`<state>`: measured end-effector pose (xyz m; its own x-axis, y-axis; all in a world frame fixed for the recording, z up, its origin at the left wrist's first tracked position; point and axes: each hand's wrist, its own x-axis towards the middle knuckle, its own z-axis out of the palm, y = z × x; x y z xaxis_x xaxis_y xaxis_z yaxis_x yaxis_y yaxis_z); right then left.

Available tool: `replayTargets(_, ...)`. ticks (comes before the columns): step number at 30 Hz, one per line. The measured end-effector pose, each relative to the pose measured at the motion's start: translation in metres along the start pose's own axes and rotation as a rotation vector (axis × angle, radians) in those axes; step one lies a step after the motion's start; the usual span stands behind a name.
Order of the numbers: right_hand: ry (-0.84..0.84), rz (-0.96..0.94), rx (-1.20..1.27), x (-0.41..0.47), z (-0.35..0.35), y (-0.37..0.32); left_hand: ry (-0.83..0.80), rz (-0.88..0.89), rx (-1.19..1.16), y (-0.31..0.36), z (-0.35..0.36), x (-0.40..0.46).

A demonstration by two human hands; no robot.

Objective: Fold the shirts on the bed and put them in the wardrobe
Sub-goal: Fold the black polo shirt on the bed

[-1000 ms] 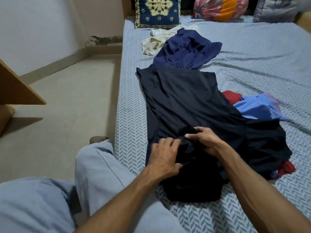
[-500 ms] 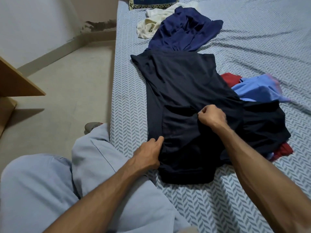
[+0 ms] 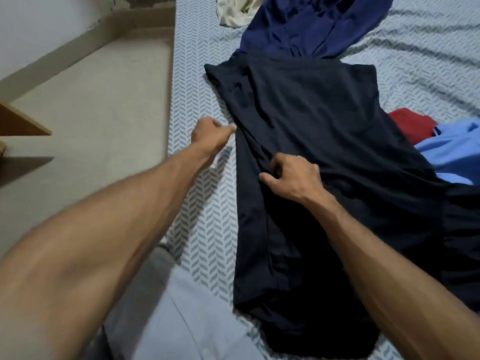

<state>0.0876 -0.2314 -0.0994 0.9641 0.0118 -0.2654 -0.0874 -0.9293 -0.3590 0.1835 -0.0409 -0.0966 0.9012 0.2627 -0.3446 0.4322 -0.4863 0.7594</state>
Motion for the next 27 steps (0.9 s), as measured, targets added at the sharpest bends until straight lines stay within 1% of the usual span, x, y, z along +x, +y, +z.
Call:
replayTargets(3, 0.006, 0.031, 0.074, 0.004, 0.005, 0.004, 0.04, -0.113, -0.214, 0.028, 0.006, 0.068)
replayTargets(6, -0.023, 0.028, 0.192, 0.005, 0.003, 0.007, 0.019, -0.175, -0.44, 0.056, 0.014, 0.122)
replayTargets(8, -0.066, -0.001, 0.21, 0.002, 0.0, 0.005, 0.064, -0.218, -0.466, 0.073, 0.013, 0.141)
replayTargets(9, -0.087, -0.01, 0.216, 0.001, -0.002, 0.004, 0.112, -0.222, -0.453, 0.08, 0.009, 0.149)
replayTargets(11, -0.103, 0.002, 0.281, -0.001, -0.006, 0.004, 0.209, -0.16, -0.386, 0.091, 0.003, 0.157)
replayTargets(13, -0.084, 0.026, 0.344, -0.004, -0.013, 0.007, 0.257, -0.049, -0.277, 0.104, 0.001, 0.157)
replayTargets(15, -0.091, 0.056, 0.345, -0.008, -0.021, 0.012, 0.306, 0.074, -0.188, 0.122, 0.004, 0.151)
replayTargets(16, -0.096, 0.072, 0.336, -0.011, -0.025, 0.016, 0.301, 0.14, -0.158, 0.131, 0.011, 0.148)
replayTargets(19, -0.049, 0.115, 0.257, -0.019, -0.037, 0.03, 0.18, 0.295, -0.099, 0.163, 0.046, 0.135)
replayTargets(20, -0.023, 0.132, 0.213, -0.021, -0.037, 0.037, 0.135, 0.325, -0.081, 0.169, 0.061, 0.132)
replayTargets(22, 0.04, 0.154, 0.12, -0.023, -0.027, 0.051, -0.005, 0.331, -0.076, 0.172, 0.096, 0.134)
replayTargets(23, 0.088, 0.134, 0.122, -0.024, -0.018, 0.059, -0.089, 0.307, -0.063, 0.167, 0.112, 0.139)
replayTargets(25, 0.175, 0.07, 0.244, -0.027, 0.001, 0.072, -0.22, 0.247, -0.025, 0.147, 0.131, 0.147)
replayTargets(27, 0.206, 0.045, 0.347, -0.025, 0.013, 0.083, -0.263, 0.219, -0.044, 0.137, 0.136, 0.154)
